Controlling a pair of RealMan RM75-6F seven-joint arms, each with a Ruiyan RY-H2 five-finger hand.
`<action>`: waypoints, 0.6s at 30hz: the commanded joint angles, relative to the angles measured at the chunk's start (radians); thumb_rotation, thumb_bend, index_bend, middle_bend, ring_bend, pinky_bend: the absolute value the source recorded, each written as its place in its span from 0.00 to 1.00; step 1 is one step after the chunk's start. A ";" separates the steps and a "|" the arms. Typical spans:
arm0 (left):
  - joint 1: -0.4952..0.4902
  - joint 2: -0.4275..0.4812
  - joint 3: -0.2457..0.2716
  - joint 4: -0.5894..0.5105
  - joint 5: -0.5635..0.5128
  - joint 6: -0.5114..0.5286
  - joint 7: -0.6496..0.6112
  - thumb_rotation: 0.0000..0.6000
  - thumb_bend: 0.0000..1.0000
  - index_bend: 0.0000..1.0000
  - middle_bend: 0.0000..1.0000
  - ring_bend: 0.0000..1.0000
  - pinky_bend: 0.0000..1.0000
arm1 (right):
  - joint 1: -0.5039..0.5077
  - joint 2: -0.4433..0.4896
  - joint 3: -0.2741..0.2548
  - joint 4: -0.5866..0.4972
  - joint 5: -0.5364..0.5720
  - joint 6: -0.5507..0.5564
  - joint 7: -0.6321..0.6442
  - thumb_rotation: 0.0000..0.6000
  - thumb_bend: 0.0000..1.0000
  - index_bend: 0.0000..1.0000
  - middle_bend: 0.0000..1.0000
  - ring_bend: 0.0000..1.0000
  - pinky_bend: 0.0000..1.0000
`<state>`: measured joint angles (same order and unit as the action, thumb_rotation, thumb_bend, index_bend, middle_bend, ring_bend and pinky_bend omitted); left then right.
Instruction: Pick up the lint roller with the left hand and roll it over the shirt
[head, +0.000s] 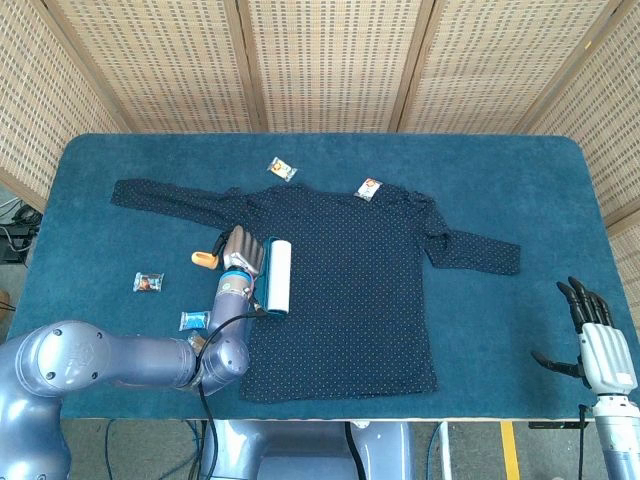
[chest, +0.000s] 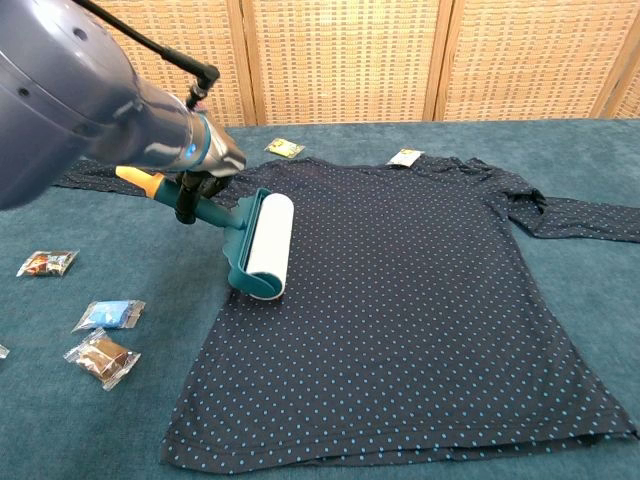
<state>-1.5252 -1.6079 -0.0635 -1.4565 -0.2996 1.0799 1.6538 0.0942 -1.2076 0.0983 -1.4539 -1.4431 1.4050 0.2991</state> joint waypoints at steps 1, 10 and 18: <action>-0.004 -0.027 -0.001 0.021 -0.004 0.008 0.026 1.00 0.82 0.85 0.95 0.81 0.73 | 0.001 0.000 -0.001 0.000 0.000 -0.002 0.004 1.00 0.11 0.03 0.00 0.00 0.00; -0.027 -0.123 -0.054 0.109 -0.023 0.011 0.092 1.00 0.82 0.85 0.95 0.81 0.73 | 0.003 0.004 0.000 0.008 0.006 -0.013 0.035 1.00 0.11 0.03 0.00 0.00 0.00; -0.070 -0.215 -0.136 0.215 -0.055 0.006 0.167 1.00 0.83 0.85 0.95 0.81 0.73 | 0.004 0.007 0.002 0.014 0.011 -0.019 0.061 1.00 0.11 0.03 0.00 0.00 0.00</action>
<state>-1.5840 -1.8061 -0.1829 -1.2600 -0.3454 1.0871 1.8059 0.0985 -1.2006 0.0998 -1.4402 -1.4324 1.3857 0.3592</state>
